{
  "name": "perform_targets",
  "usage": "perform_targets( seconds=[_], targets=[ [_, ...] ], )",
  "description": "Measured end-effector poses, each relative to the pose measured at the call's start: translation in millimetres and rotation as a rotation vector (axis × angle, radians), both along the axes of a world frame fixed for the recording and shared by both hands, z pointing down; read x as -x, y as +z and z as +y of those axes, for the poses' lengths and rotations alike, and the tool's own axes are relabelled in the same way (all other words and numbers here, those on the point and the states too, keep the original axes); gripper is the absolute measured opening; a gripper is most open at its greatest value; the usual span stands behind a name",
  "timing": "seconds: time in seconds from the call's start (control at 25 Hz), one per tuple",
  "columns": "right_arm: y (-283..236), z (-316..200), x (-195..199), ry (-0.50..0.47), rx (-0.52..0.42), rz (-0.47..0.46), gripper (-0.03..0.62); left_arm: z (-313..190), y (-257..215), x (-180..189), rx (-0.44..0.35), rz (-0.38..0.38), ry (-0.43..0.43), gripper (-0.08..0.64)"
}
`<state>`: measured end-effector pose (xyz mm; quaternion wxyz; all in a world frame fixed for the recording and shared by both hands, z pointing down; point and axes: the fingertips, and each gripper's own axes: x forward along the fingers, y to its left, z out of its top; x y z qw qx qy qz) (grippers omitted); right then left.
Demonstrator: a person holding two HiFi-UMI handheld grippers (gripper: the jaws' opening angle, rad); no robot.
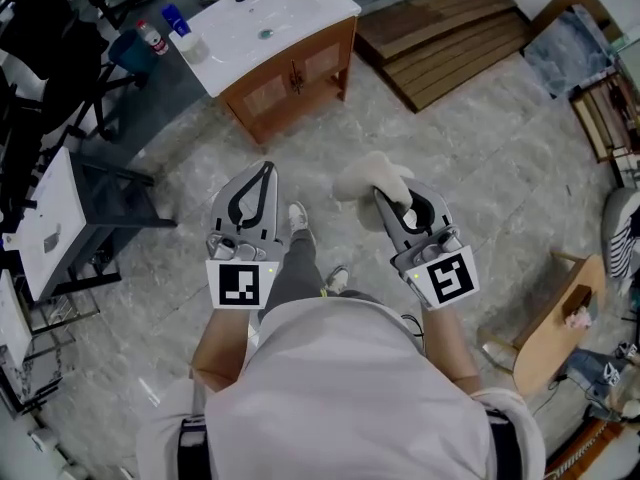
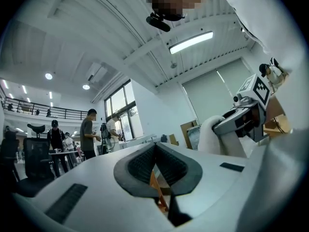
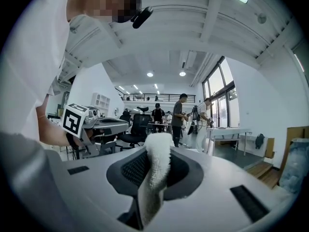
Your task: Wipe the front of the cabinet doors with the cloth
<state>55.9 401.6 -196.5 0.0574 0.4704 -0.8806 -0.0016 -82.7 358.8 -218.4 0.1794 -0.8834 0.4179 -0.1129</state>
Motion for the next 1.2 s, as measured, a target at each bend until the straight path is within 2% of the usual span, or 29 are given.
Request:
perform_targets(
  seconds=[0.12,0.24,0.4,0.68,0.84,1.0,1.2],
  targets=[
    [5,-38,-1,0.013,0.02,0.016,0.075,-41,2,0,0.041,0.134,-0.018,0.018],
    [12,-89,5,0.015,0.043,0.037,0.075,-94,10,7,0.054,0.153,-0.015,0.018],
    [16,-160,24,0.006,0.077,0.064,0.075,-166,24,23,0.056,0.088,0.01,0.018],
    [-1,-273,59,0.01,0.038,0.069,0.075,-270,28,32,0.078,0.15,0.059,0.018],
    [-9,-305,67,-0.009,0.012,0.063,0.075,-301,25,19,0.074,0.129,0.089,0.018],
    [-9,-329,55,-0.034,0.006,0.052,0.075,-320,23,-4,0.083,0.128,0.086,0.018],
    [4,-353,27,-0.092,0.019,0.024,0.075,-338,23,-28,0.079,0.089,0.016,0.018]
  ],
)
